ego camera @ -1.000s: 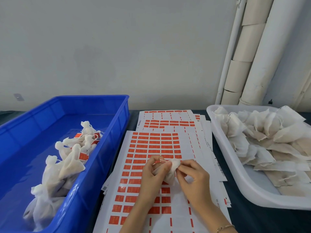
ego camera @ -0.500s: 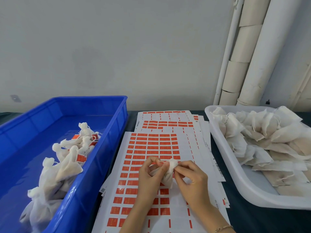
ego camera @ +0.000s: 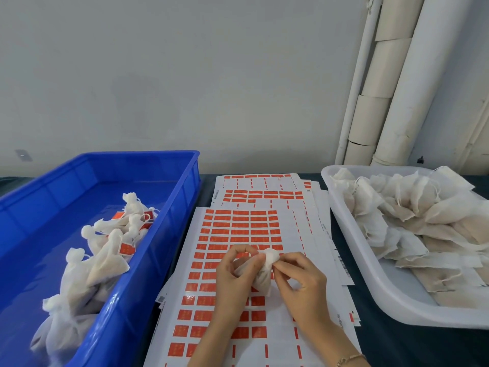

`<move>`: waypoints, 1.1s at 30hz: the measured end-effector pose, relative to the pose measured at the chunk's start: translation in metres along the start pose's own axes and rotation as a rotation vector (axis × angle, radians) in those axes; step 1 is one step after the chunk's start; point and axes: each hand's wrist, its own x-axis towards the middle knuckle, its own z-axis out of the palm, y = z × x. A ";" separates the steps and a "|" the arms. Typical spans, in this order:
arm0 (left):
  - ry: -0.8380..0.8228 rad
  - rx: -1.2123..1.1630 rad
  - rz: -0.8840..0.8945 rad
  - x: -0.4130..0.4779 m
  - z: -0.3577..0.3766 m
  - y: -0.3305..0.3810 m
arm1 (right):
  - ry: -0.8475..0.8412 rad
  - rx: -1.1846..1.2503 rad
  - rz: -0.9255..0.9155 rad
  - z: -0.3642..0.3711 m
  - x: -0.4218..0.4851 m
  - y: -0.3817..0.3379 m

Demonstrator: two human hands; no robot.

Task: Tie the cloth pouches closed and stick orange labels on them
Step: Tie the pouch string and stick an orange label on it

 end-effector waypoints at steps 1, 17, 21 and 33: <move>-0.002 -0.004 0.003 0.000 0.000 0.000 | 0.003 0.001 -0.003 0.000 0.000 0.000; -0.112 0.045 -0.012 0.001 0.001 -0.001 | 0.065 0.048 -0.003 -0.002 0.001 0.000; -0.148 0.038 -0.003 0.001 0.000 -0.001 | 0.050 0.046 0.032 -0.002 0.002 0.000; -0.035 -0.011 -0.051 0.002 -0.002 -0.002 | 0.076 0.202 0.197 -0.003 0.004 -0.003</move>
